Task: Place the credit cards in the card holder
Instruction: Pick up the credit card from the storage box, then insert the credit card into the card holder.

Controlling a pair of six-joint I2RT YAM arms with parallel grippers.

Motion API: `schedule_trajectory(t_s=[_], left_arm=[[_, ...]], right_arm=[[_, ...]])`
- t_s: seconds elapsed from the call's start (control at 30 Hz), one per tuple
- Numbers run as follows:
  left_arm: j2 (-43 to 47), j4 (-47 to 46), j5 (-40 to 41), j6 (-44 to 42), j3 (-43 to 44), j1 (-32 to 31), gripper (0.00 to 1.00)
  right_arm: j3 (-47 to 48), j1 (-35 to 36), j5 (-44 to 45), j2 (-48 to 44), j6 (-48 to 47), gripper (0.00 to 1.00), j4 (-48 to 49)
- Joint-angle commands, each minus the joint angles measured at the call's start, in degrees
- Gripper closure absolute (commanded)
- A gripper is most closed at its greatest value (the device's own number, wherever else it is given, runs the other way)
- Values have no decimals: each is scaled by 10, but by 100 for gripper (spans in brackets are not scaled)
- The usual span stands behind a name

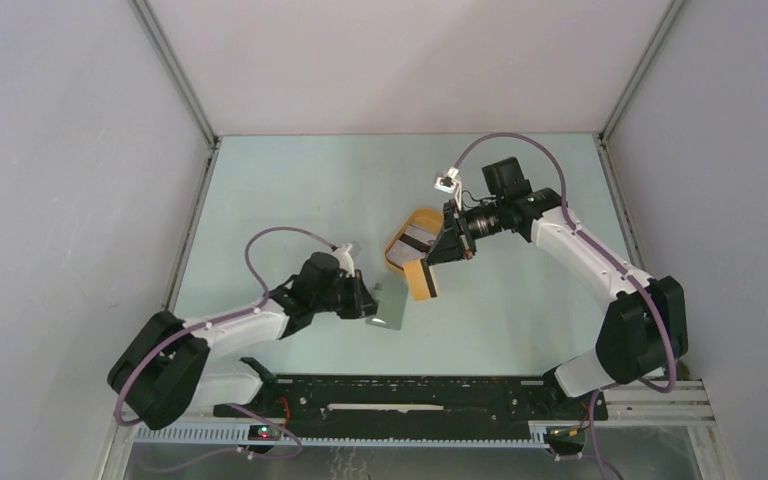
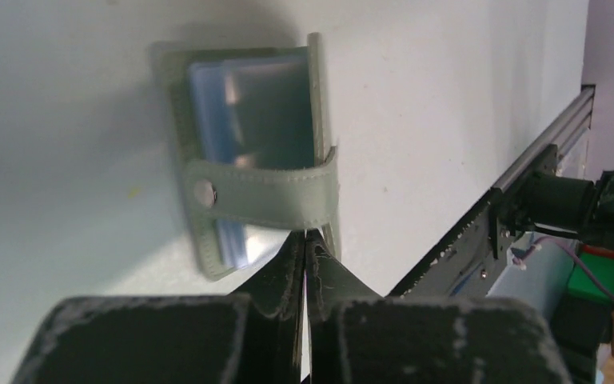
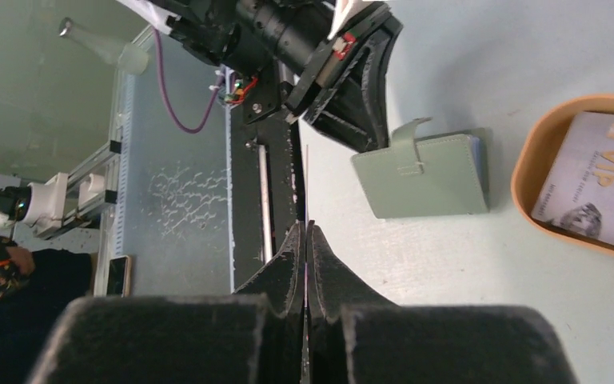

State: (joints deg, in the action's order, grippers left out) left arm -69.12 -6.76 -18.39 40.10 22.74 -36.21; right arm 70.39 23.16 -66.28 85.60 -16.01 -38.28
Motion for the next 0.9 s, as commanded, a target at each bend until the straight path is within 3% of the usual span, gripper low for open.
schedule_trajectory(t_s=[0.0,0.17,0.43,0.63,0.87], left_arm=[[-33,-52,-36,0,61,-32,94],[-71,-63,-39,9,92,-64,91],[-128,-73,-59,13,129,-94,81],[-159,-68,-73,12,154,-104,79],[-167,-60,-74,10,165,-109,77]], right_arm=[[-25,-13,47,-27,84,100,77],[-94,-44,118,-50,227,100,191],[-141,-81,163,-65,377,100,270],[-153,-68,192,-53,420,100,289],[-154,-29,244,-27,400,100,276]])
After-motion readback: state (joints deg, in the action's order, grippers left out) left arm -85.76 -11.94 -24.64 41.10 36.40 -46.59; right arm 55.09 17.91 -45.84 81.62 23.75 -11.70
